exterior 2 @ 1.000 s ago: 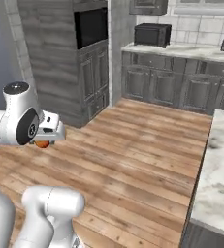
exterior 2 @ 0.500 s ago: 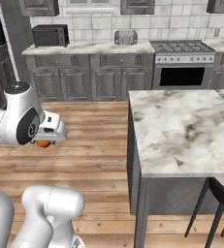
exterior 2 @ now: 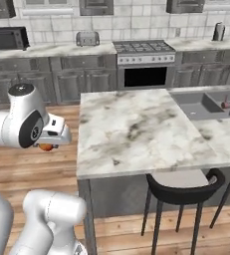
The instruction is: Pick up the orange and peach from the fridge and place one fruit on each plate on the dining counter.
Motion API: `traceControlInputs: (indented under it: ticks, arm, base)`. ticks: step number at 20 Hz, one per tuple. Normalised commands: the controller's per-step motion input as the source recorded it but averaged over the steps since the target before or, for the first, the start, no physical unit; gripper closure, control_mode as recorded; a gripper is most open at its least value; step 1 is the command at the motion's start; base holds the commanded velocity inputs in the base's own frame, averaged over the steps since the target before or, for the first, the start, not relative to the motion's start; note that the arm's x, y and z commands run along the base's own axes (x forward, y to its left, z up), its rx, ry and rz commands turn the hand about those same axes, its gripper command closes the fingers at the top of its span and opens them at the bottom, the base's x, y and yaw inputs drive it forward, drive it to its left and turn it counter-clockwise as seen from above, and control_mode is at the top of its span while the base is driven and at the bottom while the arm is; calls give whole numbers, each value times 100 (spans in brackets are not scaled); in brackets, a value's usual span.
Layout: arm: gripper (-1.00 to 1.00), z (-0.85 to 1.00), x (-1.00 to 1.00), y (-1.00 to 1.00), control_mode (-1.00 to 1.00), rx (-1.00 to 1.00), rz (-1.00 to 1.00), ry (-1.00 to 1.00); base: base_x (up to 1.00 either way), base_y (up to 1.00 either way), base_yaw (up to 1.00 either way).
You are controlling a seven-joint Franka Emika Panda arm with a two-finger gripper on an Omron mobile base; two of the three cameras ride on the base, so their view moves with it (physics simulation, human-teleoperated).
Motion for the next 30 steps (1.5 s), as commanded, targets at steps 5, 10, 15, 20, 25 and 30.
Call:
traceControlInputs:
  ticks: [5, 10, 15, 20, 25, 30]
  arm:
    - [100, 0, 0, 0, 100, 0, 0, 0]
    - [100, 0, 0, 0, 100, 0, 0, 0]
    - [100, 0, 0, 0, 100, 0, 0, 0]
    - [100, 0, 0, 0, 100, 0, 0, 0]
    - [100, 0, 0, 0, 100, 0, 0, 0]
    - [100, 0, 0, 0, 100, 0, 0, 0]
  base:
    - [0, -100, -17]
    - [0, -100, -16]
    - [0, -100, -14]
    - [3, -100, -10]
    - [13, -100, -7]
    - [42, -100, 0]
